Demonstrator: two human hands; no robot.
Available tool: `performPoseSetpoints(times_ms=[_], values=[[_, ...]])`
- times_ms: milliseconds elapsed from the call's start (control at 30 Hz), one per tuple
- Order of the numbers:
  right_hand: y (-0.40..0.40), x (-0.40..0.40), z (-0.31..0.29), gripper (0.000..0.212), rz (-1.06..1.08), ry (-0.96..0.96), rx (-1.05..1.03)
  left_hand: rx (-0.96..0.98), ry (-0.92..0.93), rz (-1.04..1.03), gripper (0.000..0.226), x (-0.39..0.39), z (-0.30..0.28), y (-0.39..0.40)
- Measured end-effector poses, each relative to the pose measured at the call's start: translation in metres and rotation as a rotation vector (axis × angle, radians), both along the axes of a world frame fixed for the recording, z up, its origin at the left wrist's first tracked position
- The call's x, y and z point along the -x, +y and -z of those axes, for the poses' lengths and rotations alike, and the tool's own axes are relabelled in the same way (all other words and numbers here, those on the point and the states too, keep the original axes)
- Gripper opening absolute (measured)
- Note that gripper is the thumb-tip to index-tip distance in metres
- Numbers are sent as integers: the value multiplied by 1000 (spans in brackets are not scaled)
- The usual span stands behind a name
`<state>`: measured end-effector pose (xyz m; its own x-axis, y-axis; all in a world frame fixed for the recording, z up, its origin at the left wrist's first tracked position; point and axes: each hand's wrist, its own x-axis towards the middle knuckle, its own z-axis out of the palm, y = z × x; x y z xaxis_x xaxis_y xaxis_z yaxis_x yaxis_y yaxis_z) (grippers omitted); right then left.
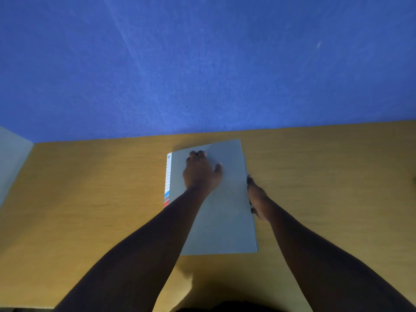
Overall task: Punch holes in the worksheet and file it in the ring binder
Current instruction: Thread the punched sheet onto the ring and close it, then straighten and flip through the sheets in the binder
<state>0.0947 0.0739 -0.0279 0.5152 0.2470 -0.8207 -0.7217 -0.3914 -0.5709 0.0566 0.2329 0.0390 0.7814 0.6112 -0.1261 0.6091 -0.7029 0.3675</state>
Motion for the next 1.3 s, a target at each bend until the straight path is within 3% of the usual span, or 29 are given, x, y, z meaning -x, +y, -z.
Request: performPoseSetpoints(times_ms=[167,333,567,733,900,967,1100,1167,1300], values=[[0,-1,1,83,19,3,28,-19,-20,-68,54,23,19,15],[0,-1,4,89,-5,-131,181,-33,0,-139,56,46,33,28],[1,0,13,63,-174,-288,314,-1,14,-218,64,64,45,36],[-2,5,20,32,-221,-374,350,-10,21,-223,66,67,48,37],[-3,5,13,35,-193,-379,336,-3,8,-221,67,69,49,37],[-5,4,7,39,-217,-393,291,11,-7,-226,68,70,48,37],[-6,2,-1,93,87,-205,-150,61,-45,-237,81,63,33,36],[2,2,-9,84,154,-102,-366,105,-71,-232,90,53,19,34],[20,1,-30,69,145,28,-492,217,-86,-200,108,28,-18,26]])
